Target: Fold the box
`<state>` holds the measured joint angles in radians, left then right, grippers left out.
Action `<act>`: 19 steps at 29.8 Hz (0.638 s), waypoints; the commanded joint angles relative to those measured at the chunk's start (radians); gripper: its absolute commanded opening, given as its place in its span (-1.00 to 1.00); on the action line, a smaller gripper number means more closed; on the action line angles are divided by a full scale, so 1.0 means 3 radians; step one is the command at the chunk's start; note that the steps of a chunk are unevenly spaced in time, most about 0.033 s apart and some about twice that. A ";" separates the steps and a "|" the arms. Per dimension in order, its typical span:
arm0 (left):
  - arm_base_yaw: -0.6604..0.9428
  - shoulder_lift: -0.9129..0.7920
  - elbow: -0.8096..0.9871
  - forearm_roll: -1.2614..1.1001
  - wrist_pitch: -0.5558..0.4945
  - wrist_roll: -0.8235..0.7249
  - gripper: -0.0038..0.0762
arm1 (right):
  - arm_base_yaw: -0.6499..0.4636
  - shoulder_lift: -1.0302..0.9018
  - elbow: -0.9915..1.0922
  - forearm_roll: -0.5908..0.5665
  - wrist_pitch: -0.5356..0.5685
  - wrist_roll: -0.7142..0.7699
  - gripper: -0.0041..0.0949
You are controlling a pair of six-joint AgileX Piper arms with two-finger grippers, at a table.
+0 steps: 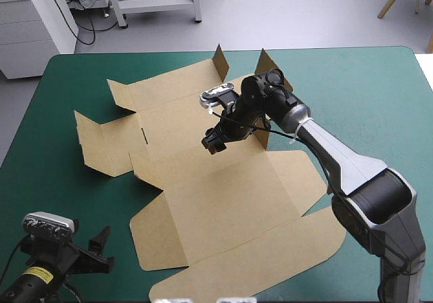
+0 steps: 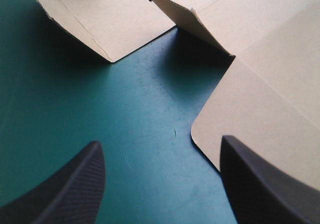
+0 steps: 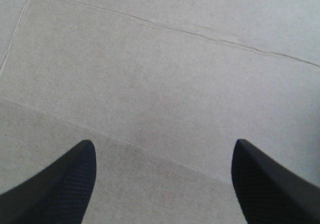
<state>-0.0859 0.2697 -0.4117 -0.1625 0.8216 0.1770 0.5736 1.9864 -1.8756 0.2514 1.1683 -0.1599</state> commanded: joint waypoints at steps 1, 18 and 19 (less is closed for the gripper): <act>0.0009 0.0064 -0.0077 -0.0055 -0.0207 -0.0026 0.26 | -0.0002 -0.0187 -0.0104 0.0039 -0.0104 -0.0055 0.46; 0.0009 0.0064 -0.0077 -0.0055 -0.0207 -0.0026 0.26 | -0.0002 -0.0187 -0.0104 0.0071 -0.0131 -0.0077 0.46; 0.0009 0.0064 -0.0077 -0.0055 -0.0207 -0.0026 0.26 | -0.0002 -0.0187 -0.0104 0.0071 -0.0131 -0.0077 0.46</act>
<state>-0.0859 0.2697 -0.4117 -0.1625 0.8216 0.1770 0.5736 1.9864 -1.8756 0.2553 1.1521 -0.1715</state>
